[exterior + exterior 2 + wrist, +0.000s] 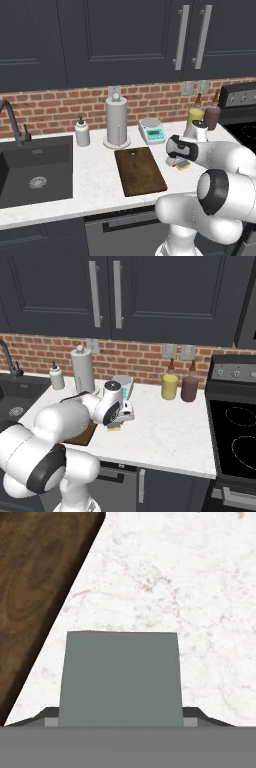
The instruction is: Pick up the sponge from the counter and clean the cutting board by briefly scrubbing or pressing down on the cutting board. Once finished, release the sponge.
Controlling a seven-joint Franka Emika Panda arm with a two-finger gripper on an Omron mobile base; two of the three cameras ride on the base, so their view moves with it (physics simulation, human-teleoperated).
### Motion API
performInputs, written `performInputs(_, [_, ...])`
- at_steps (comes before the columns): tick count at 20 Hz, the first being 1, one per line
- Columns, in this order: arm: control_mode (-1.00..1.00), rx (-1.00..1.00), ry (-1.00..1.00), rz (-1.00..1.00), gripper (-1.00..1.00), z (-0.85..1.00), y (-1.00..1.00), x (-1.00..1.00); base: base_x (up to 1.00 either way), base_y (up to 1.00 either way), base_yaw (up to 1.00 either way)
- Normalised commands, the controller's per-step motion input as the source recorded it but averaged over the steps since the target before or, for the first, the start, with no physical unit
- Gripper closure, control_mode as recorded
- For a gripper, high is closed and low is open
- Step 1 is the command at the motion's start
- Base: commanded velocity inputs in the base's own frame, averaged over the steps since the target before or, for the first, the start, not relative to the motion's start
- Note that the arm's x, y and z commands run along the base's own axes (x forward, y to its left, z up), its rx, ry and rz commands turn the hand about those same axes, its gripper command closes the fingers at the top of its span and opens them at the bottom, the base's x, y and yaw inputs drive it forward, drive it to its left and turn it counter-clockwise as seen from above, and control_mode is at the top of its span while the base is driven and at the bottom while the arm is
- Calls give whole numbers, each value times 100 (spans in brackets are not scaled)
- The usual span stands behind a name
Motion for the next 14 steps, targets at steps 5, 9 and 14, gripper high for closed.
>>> performInputs(5, [-100, 0, 0, 9, 100, 32, 39, -16, 0, 0, 0])
performInputs(9, [-100, 0, 0, 10, 100, 10, 42, -8, 0, 0, 0])
performInputs(14, [-100, 0, 0, 10, 100, 11, 52, 0, 0, 0, 0])
